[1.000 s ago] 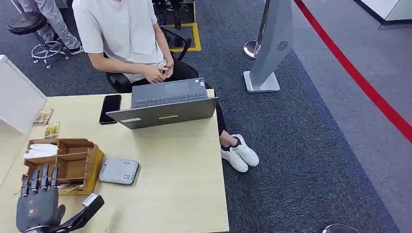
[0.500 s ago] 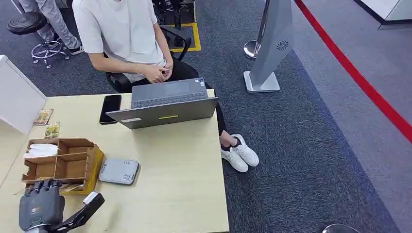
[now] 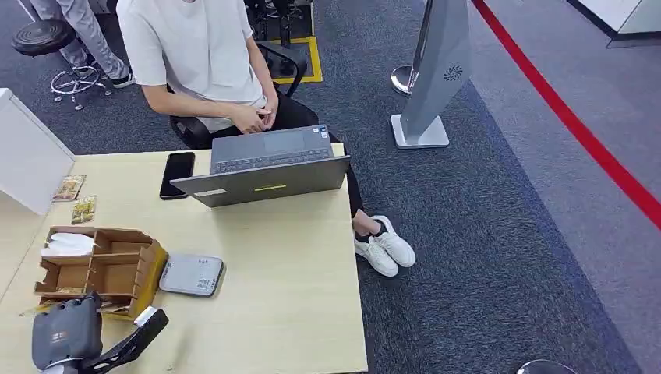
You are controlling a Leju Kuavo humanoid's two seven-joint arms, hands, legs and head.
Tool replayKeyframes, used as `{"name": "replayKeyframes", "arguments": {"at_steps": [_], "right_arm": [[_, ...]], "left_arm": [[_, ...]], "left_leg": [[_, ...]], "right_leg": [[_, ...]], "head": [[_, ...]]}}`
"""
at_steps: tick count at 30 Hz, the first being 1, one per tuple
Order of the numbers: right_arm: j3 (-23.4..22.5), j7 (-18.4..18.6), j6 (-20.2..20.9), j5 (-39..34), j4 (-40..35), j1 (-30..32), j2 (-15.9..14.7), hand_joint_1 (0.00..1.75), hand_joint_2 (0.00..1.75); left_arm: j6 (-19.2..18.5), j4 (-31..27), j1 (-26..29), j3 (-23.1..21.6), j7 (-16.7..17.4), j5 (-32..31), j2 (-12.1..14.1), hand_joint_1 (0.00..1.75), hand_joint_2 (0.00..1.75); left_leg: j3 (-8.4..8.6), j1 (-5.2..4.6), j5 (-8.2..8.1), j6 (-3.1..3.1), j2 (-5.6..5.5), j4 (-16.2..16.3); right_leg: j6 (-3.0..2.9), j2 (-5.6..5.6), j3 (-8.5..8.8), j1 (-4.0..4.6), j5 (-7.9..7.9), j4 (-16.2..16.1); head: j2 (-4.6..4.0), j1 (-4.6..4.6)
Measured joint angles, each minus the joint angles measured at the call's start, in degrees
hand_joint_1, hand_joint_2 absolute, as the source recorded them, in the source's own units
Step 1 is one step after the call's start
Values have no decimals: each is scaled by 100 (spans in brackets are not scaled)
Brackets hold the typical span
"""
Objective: Pass the card to the sensor for recognition and then transmit it.
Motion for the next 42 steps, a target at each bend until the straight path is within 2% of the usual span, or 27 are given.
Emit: {"name": "replayKeyframes", "arguments": {"at_steps": [13, 18, 29, 34, 38, 42], "right_arm": [[57, -24, 48, 4, 0, 1, 0, 0, 0], [83, -77, 66, -2, 0, 3, 0, 0, 0], [79, -101, 33, -144, -2, 5, 0, 0, 0], [20, -103, -13, -280, -2, 4, 0, 0, 0], [-39, -105, -42, -337, -2, 8, -4, 0, 0], [-65, -111, -42, -343, -4, 7, -7, 0, 0]], "left_arm": [[28, 85, -11, 92, -83, 35, -17, 175, 175], [304, 74, 59, 114, -138, 0, -50, 175, 175], [308, -999, 421, 105, -453, -177, -74, 175, 175], [186, -1852, 655, -171, -608, -157, 293, 175, 175], [216, -2492, 777, -356, -614, -164, 680, 175, 175], [323, -2948, 783, -496, -671, -162, 940, 175, 175]], "left_leg": [[4, 0, 0, 0, 0, 0], [5, 0, 0, 0, 0, 0], [3, 1, 0, 0, -1, 0], [4, 2, 0, 0, -1, 0], [4, 2, 0, 0, -1, 0], [4, 2, 0, 0, 0, 0]], "right_leg": [[0, -1, 5, 0, 0, 0], [0, 1, 5, 0, 0, 0], [0, 0, 1, 0, -1, 0], [0, 0, 2, 2, 0, 0], [0, 0, 2, 2, 0, 0], [0, 0, 2, 2, 0, 0]], "head": [[0, 0], [0, 0], [0, 0], [0, 0], [0, 0], [0, 0]]}}
